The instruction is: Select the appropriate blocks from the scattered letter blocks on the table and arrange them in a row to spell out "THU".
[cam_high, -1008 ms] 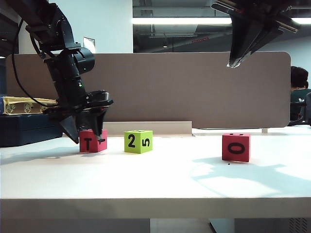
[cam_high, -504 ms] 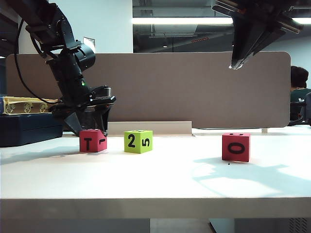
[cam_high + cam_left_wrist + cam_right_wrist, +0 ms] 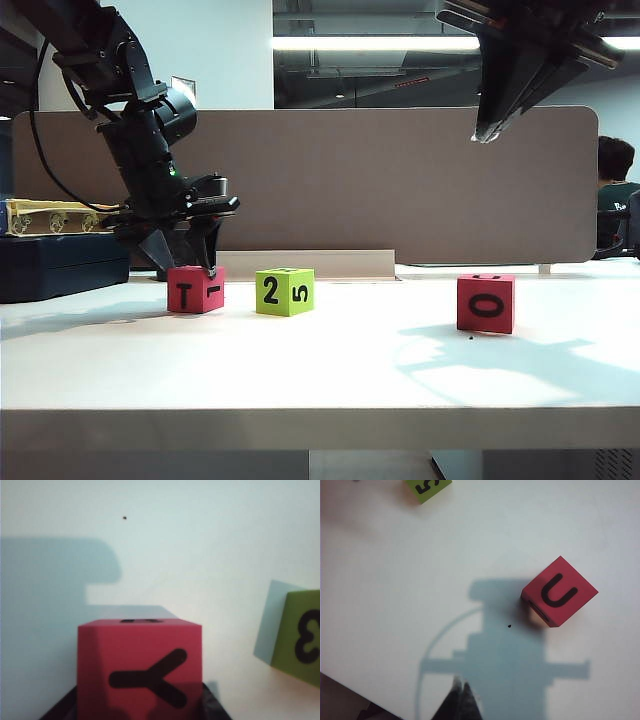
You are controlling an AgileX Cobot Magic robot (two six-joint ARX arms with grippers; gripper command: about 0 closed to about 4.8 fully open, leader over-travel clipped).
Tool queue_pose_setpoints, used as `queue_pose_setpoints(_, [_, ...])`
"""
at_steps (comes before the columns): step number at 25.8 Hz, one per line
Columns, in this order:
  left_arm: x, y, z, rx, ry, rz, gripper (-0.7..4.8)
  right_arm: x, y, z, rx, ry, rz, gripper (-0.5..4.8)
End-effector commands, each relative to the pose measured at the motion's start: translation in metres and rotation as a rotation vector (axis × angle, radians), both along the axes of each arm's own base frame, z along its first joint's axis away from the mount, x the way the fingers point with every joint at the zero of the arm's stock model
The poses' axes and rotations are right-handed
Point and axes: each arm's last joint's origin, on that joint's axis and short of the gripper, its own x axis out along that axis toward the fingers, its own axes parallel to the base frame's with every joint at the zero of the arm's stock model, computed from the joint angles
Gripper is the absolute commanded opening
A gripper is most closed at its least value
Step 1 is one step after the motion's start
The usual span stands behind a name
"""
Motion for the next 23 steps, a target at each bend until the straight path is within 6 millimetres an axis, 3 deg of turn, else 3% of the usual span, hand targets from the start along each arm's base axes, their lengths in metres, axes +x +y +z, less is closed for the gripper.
queue_pose_setpoints(1, [-0.006, 0.001, -0.001, 0.018, 0.070, 0.003, 2.68, 0.000, 0.000, 0.003, 0.010, -0.014, -0.002, -0.05])
queue_pose_setpoints(10, [-0.017, 0.002, -0.005, 0.019, 0.190, -0.006, 2.68, 0.000, 0.000, 0.003, 0.013, -0.020, -0.002, -0.05])
queue_pose_setpoints(15, [-0.011, 0.000, -0.002, 0.001, 0.115, -0.007, 2.57, 0.000, 0.000, 0.003, 0.013, -0.019, -0.002, -0.05])
queue_pose_setpoints(17, [-0.010, -0.002, 0.002, -0.003, 0.097, -0.011, 2.05, 0.000, 0.000, 0.003, 0.010, -0.014, -0.002, -0.05])
queue_pose_setpoints(23, [-0.016, -0.003, 0.019, -0.008, 0.062, -0.019, 2.05, 0.000, 0.000, 0.003, 0.010, -0.015, -0.003, -0.05])
